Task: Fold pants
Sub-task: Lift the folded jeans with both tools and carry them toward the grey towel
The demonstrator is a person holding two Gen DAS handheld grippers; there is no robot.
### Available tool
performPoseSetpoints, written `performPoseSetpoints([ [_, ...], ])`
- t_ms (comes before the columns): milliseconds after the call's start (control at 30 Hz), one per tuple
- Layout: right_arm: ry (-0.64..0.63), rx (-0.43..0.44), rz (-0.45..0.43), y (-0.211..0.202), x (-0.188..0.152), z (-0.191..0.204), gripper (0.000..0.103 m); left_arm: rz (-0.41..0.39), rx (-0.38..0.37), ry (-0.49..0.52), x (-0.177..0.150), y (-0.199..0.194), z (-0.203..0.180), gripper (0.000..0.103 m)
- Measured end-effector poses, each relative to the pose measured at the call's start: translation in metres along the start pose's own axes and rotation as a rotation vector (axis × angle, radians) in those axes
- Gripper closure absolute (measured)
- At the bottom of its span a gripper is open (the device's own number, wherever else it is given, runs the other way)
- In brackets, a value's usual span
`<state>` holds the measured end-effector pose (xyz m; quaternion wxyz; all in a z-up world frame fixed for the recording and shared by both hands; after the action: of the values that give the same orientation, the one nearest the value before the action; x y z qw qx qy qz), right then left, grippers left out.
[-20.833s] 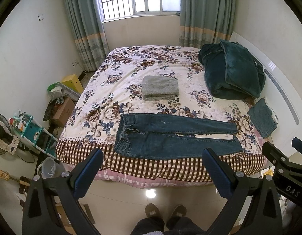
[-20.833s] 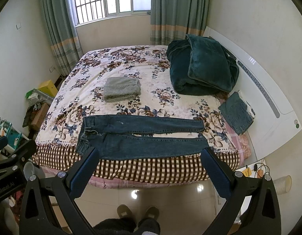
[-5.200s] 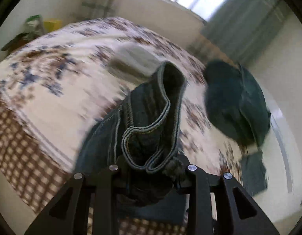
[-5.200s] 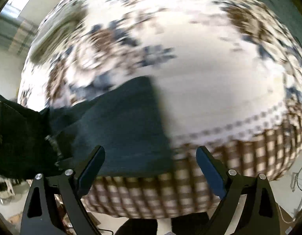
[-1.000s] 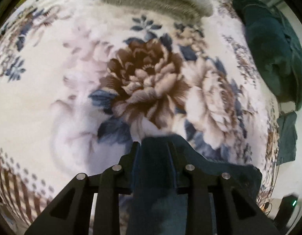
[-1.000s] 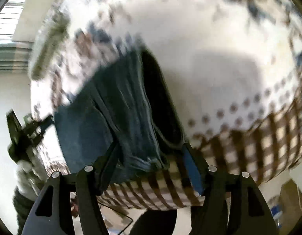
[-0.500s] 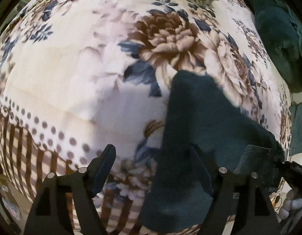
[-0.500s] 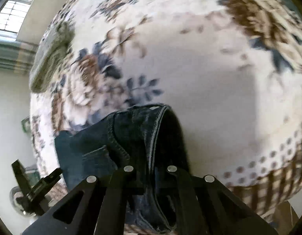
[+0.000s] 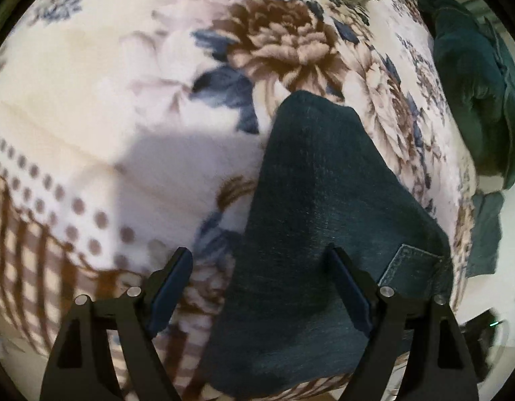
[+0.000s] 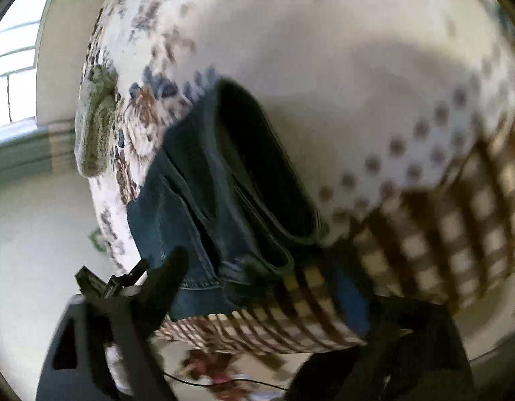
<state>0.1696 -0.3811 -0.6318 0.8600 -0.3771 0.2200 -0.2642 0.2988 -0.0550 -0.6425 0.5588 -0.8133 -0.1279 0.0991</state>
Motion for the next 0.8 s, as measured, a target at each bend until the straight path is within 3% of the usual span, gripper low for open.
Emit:
performPoseSetpoints([
  [133,0.061,0.061,0.009,0.045,-0.005,-0.013,0.008,0.018,-0.056,-0.040,0.002,0.013,0.005,0.015],
  [200,0.087,0.082,-0.016,0.056,-0.004,-0.017,0.000,0.025,-0.084,-0.057,0.003,0.018,0.008,0.012],
  [267,0.099,0.135,-0.041,0.056,-0.001,-0.009,0.000,0.029,-0.110,-0.065,0.005,0.021,0.008,0.011],
  [333,0.098,0.246,-0.061,0.054,0.003,0.006,0.000,0.033,-0.145,-0.064,0.005,0.020,0.004,0.011],
  [433,0.058,0.225,-0.042,0.063,0.005,0.013,0.000,0.041,-0.236,-0.065,0.001,0.020,-0.008,0.011],
  [567,0.065,0.216,-0.046,0.074,0.009,0.013,0.001,0.031,-0.229,-0.040,-0.001,0.032,-0.016,0.010],
  [633,0.035,0.187,-0.062,0.072,0.006,0.016,0.027,0.015,-0.237,-0.037,0.001,0.029,-0.021,0.011],
  [667,0.005,0.157,-0.076,0.069,0.004,0.017,0.045,-0.002,-0.259,-0.034,0.002,0.024,-0.025,0.023],
  [700,-0.001,0.159,-0.089,0.067,0.002,0.018,0.051,-0.016,-0.257,-0.031,0.003,0.021,-0.026,0.034],
  [767,-0.001,0.172,-0.116,0.052,0.003,0.018,0.057,-0.029,-0.243,-0.021,0.003,0.013,-0.027,0.071],
  [800,-0.004,0.173,-0.124,0.049,0.003,0.020,0.059,-0.030,-0.262,-0.031,0.003,0.009,-0.028,0.075],
])
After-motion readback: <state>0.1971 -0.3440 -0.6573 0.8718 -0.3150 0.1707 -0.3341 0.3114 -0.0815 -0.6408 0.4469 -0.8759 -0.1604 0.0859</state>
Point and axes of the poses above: each gripper's, at about its wrist camera, not at the fingertips, and y roughly the way its jaws point, z to its left, x to its top, the point moved 10 cm from there along y, roughly the way its jaws point, and after that the axes turned 6 degrees about -y, right-handed, at the moved point
